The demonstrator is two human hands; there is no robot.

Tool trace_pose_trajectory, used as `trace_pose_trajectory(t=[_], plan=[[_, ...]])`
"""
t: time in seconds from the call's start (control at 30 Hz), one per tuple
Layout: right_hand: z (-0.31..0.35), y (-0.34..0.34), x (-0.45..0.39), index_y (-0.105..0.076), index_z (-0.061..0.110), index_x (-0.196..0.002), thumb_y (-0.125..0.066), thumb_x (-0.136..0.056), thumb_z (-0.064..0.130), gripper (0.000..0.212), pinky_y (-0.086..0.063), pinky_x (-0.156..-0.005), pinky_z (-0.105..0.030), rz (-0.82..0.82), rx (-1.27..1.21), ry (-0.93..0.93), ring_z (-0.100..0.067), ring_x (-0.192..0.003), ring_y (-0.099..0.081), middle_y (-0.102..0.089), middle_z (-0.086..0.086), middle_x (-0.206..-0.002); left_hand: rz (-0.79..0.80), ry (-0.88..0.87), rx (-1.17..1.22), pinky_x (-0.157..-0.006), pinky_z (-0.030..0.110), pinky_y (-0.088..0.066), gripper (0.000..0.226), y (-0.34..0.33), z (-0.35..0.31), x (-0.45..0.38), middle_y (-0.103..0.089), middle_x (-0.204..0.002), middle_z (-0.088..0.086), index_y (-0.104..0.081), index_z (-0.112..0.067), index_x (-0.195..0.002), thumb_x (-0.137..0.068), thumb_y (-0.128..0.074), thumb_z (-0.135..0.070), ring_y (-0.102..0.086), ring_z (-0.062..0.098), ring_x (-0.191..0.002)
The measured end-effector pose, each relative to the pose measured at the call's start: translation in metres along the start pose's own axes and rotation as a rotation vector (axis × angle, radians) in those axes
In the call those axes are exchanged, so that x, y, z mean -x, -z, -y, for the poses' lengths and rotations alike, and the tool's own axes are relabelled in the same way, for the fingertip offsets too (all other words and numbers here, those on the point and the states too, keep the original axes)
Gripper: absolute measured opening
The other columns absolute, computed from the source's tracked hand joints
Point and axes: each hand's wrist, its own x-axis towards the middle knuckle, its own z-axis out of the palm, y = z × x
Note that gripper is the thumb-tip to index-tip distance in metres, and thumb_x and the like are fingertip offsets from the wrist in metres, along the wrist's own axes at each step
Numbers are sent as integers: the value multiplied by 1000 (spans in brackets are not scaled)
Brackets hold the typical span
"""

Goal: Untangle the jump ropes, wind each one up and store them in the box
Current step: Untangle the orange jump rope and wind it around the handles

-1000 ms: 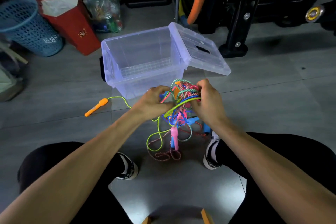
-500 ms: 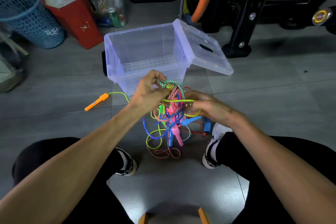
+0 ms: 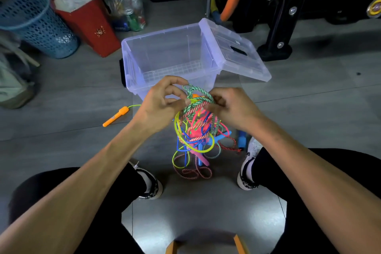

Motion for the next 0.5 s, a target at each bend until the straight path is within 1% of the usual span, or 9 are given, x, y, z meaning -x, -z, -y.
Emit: trace_pose_trajectory(t=[0.03,0.1,0.17,0.23,0.33,0.37,0.43,0.47,0.5], plan=[[0,0,-1,-63,14,-77,-69,-86,26,16,-32,-51,-22,-36,44,12,-3,-49,-46,-50,12,-50,0,-6,-62,-70,29,-53,37,4,2,-1,-66,-76,-5,-57,-22,-111,-84,-69,1,-65,14,-66],[2,1,0,-66,10,-76,-69,-87,24,18,-25,-48,-20,-95,47,32,-6,-48,-41,-43,5,-47,57,-104,-329,-71,30,-54,41,8,8,-3,-67,-82,-3,-55,-20,-118,-82,-71,-6,-66,18,-68],[5,6,0,-69,8,-78,-70,-86,25,18,-27,-50,-24,-144,22,32,-10,-50,-37,-43,-1,-50,120,-214,-660,-72,37,-53,44,8,17,-3,-66,-89,0,-52,-19,-124,-83,-70,-14,-64,25,-73],[0,9,0,-70,10,-81,-70,-87,26,17,-32,-55,-25,-127,17,-16,-9,-55,-41,-52,-4,-56,102,-213,-793,-72,40,-52,42,7,22,-5,-68,-93,7,-52,-20,-126,-86,-64,-14,-62,35,-80],[-11,4,2,-73,15,-89,-69,-88,27,13,-44,-62,-32,1,51,-109,-21,-67,-59,-64,-5,-68,-3,-173,-695,-76,35,-52,33,9,22,-7,-72,-95,10,-64,-20,-117,-87,-62,-8,-65,32,-83],[-16,1,3,-72,16,-86,-68,-88,27,12,-43,-63,-32,42,72,-139,-21,-67,-59,-63,-1,-67,-23,-148,-655,-76,31,-52,30,10,19,-7,-73,-94,9,-67,-20,-112,-86,-63,-7,-66,29,-81],[-16,-2,5,-62,18,-70,-66,-90,27,22,-34,-63,-27,131,129,-169,-12,-61,-47,-47,8,-62,-61,-34,-488,-69,27,-53,22,9,12,-5,-73,-83,5,-66,-21,-99,-85,-65,-5,-69,21,-71],[-16,-3,5,-63,17,-74,-65,-91,30,22,-31,-65,-24,187,142,-175,-8,-67,-45,-45,12,-70,-74,41,-374,-64,25,-52,18,8,7,-4,-73,-77,4,-64,-19,-92,-84,-67,-3,-69,18,-64],[-16,-4,5,-67,16,-87,-64,-91,34,19,-31,-67,-20,241,130,-168,-6,-80,-46,-48,13,-81,-81,103,-271,-60,24,-51,17,8,2,-3,-72,-71,5,-62,-18,-86,-83,-69,-2,-69,18,-60]])
